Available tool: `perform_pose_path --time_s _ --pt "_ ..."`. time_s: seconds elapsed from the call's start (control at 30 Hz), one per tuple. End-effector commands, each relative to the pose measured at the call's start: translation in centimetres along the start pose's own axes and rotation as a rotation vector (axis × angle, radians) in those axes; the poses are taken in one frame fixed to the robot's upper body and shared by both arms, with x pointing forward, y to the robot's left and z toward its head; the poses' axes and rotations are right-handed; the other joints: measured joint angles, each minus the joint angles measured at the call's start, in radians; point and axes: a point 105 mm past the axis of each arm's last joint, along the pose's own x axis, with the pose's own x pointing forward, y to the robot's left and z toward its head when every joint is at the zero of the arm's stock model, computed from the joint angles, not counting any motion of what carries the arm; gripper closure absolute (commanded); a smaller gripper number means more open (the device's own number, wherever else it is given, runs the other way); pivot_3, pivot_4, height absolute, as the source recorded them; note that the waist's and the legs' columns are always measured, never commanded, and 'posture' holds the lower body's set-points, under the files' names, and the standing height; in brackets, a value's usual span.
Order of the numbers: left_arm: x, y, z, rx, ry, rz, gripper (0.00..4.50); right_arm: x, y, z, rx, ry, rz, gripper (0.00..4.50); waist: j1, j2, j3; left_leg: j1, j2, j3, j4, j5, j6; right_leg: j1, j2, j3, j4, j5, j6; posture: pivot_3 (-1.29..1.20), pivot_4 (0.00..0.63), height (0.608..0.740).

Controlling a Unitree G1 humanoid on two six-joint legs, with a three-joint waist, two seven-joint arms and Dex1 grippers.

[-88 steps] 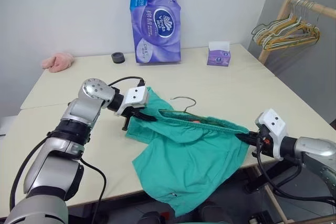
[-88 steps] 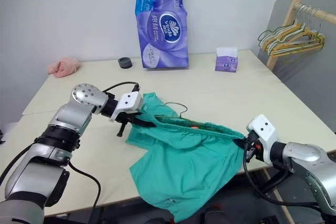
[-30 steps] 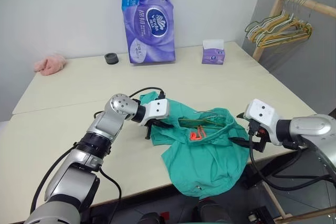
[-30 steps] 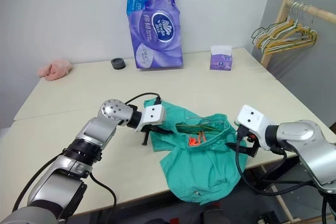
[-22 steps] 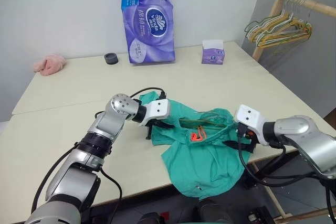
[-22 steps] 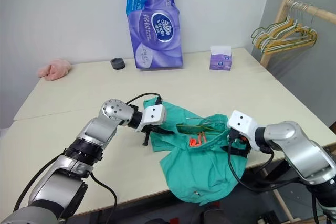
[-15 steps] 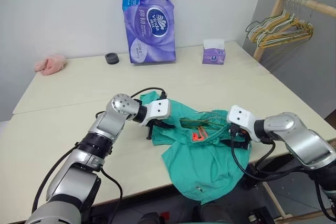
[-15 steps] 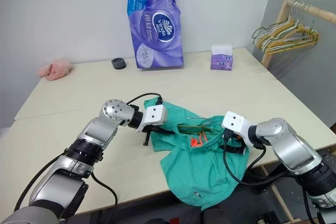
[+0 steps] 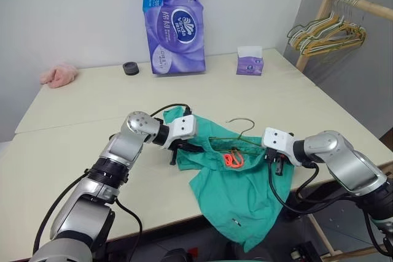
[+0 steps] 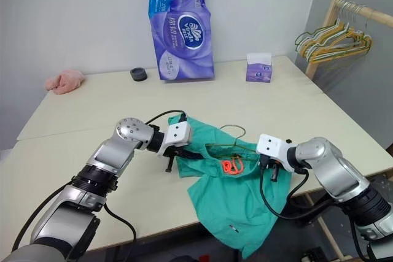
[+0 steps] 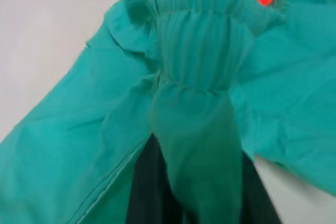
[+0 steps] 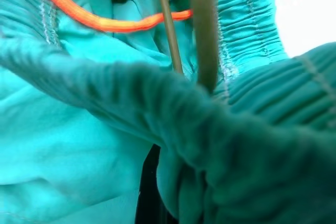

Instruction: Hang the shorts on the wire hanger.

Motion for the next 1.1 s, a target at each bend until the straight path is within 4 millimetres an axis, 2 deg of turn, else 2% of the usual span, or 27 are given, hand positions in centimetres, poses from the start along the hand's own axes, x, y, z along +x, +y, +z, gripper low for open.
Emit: perform_pose_path --time_s 0.03,0.1,0.23,0.4,0.53,0.7,0.83,1.1 --pt "-0.1 0.1 1.6 0.012 -0.082 0.002 2.85 -1.5 -0.4 2.3 -0.041 -0.082 -0.031 4.5 0.0 0.0 0.0 0.0 0.0 0.0 0.0 0.0 0.0 0.0 0.0 0.0 0.0 0.0 0.0 -0.22 0.015 0.74" --pt "-0.4 0.8 2.0 -0.001 -0.127 0.041 2.18 -1.8 0.0 2.6 -0.038 -0.092 -0.018 4.5 0.003 0.0 0.0 0.0 0.0 0.0 0.0 0.0 0.0 0.0 0.0 0.0 0.0 0.0 0.0 -0.22 0.016 0.74" --pt "-2.3 2.2 1.7 -0.059 -0.157 0.086 1.0 -3.0 0.7 2.6 -0.032 -0.097 0.005 4.5 0.002 0.0 0.0 0.0 0.0 0.0 0.0 0.0 0.0 0.0 0.0 0.0 0.0 0.0 0.0 -0.23 0.016 0.74" --pt "-4.1 2.8 0.0 -0.12 -0.107 0.079 1.0 -3.6 1.1 2.3 -0.025 -0.091 0.016 4.5 -0.001 0.0 0.0 0.0 0.0 0.0 0.0 0.0 0.0 0.0 0.0 -0.001 0.0 0.0 0.0 -0.23 0.016 0.74" --pt "-4.2 2.7 -1.9 -0.15 -0.04 0.039 1.0 -3.8 1.2 2.4 -0.024 -0.093 0.019 4.5 -0.001 0.0 0.0 0.0 0.0 0.0 0.0 0.0 0.0 0.0 0.0 0.0 0.0 0.0 0.0 -0.24 0.013 0.74" --pt "-3.8 3.2 -2.3 -0.142 -0.044 0.06 1.0 -3.9 1.3 2.5 -0.025 -0.096 0.021 4.5 0.001 0.0 0.0 0.0 0.0 0.0 0.0 0.0 0.0 0.0 0.0 -0.001 0.0 0.0 0.0 -0.25 0.013 0.74" --pt "-3.2 3.6 -2.9 -0.13 -0.035 0.086 1.86 -4.1 1.5 2.4 -0.02 -0.09 0.02 4.5 0.001 0.0 0.0 0.0 0.0 0.0 0.0 0.0 0.0 0.0 0.0 -0.001 0.0 0.0 0.0 -0.25 0.012 0.74" --pt "-2.6 4.8 -3.0 -0.084 -0.042 0.171 4.33 -4.3 1.8 1.9 -0.017 -0.072 0.029 4.5 0.0 0.0 0.0 0.0 0.0 0.0 0.0 0.0 0.0 0.0 0.0 0.0 0.0 0.0 0.0 -0.25 0.014 0.74"
